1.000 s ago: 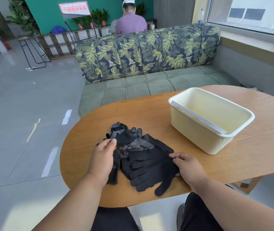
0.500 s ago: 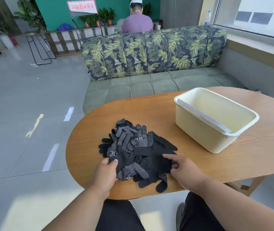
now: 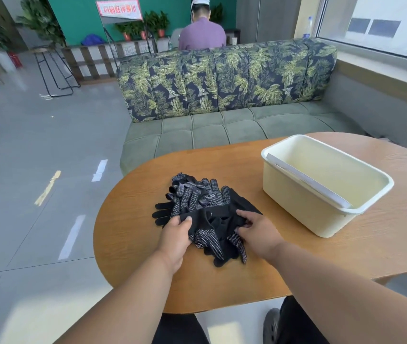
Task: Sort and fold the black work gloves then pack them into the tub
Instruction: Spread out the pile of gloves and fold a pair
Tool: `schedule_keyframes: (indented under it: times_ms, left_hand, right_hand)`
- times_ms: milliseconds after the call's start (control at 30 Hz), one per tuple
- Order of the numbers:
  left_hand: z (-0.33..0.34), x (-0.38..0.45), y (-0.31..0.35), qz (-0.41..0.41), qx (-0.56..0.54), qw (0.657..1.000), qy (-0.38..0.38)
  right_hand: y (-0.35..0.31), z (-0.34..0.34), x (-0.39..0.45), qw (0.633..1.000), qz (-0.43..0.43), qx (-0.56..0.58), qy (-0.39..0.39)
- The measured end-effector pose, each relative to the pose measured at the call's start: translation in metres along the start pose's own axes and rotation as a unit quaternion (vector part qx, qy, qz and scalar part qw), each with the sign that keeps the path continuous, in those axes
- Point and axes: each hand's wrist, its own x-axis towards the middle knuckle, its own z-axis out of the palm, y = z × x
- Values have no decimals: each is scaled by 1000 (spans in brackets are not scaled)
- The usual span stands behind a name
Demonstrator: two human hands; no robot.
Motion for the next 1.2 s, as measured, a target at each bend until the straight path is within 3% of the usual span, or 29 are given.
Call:
schedule_keyframes:
  times_ms: [100,200,333,400,533,667,767,967,1033,1200]
  left_hand:
    - [-8,1,3,19,48,999,13]
    - [-28,-6,2,78,134,987,48]
    - [-48,-41,24,144,171,968,115]
    - [-60,-54,35,176,201,947,176]
    - [-64,-82,45,232,252,903,259]
    - [-32,-90,15,244,318,897,190]
    - [-1,-90,-29,257,422,865,89]
    - [39,-84,-68,253,520,814,-59]
    - [38,-87,-68,240,510,823,-74]
    - [-2,-87,-56,195,393,897,-59]
  right_hand:
    - [-4,-3,7,999,9,22,26]
    - [-12,-12,-4,996,-27,-49,71]
    - [-24,-15,-31,945,-195,-183,190]
    - [-34,-13,-44,927,-250,-202,194]
    - [-58,-14,-69,965,-183,-117,146]
    - [-71,-19,-76,978,-148,-31,144]
    - [-75,-19,-84,982,-144,6,122]
    - [-77,-22,-106,981,-170,16,95]
    - [-82,-23,-109,980,-176,23,93]
    - [-104,-10,-105,981,-155,112,30]
